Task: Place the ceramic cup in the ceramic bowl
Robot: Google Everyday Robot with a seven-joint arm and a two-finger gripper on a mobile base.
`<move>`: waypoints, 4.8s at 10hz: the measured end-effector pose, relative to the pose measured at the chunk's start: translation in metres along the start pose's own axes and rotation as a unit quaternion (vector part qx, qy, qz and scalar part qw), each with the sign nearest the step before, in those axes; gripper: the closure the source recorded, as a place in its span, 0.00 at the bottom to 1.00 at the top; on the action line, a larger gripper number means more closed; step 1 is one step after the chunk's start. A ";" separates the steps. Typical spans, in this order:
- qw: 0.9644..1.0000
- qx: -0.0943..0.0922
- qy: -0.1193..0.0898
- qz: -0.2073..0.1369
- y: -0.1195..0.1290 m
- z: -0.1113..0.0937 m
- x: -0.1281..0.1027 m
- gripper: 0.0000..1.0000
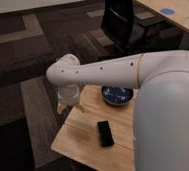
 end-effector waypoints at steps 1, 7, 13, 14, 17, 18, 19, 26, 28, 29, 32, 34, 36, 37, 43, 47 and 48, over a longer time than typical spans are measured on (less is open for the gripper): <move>1.000 0.000 0.001 0.000 0.000 0.001 0.000 0.35; 1.000 0.000 0.001 0.000 0.000 0.001 0.000 0.35; 1.000 0.000 0.001 0.000 0.000 0.001 0.000 0.35; 1.000 0.000 0.001 0.000 0.000 0.001 0.000 0.35; 1.000 0.000 0.001 0.000 0.000 0.001 0.000 0.35; 1.000 0.000 0.001 0.000 0.000 0.001 0.000 0.35; 1.000 0.000 0.001 0.000 0.000 0.001 0.000 0.35; 1.000 0.000 0.001 0.000 0.000 0.001 0.000 0.35; 1.000 0.000 0.001 0.000 0.000 0.001 0.000 0.35; 1.000 0.000 0.001 0.000 0.000 0.001 0.000 0.35; 1.000 0.000 0.001 0.016 -0.009 0.001 0.002 0.35; 0.999 -0.016 -0.003 0.050 -0.029 -0.004 0.007 0.35; 0.993 -0.050 -0.008 0.103 -0.072 -0.009 0.021 0.35; 0.989 -0.063 -0.011 0.135 -0.105 -0.012 0.036 0.35; 0.967 -0.050 -0.012 0.250 -0.211 -0.021 0.108 0.35; 0.956 -0.058 -0.012 0.289 -0.236 -0.019 0.110 0.35; 0.940 -0.058 -0.010 0.337 -0.283 -0.012 0.119 0.35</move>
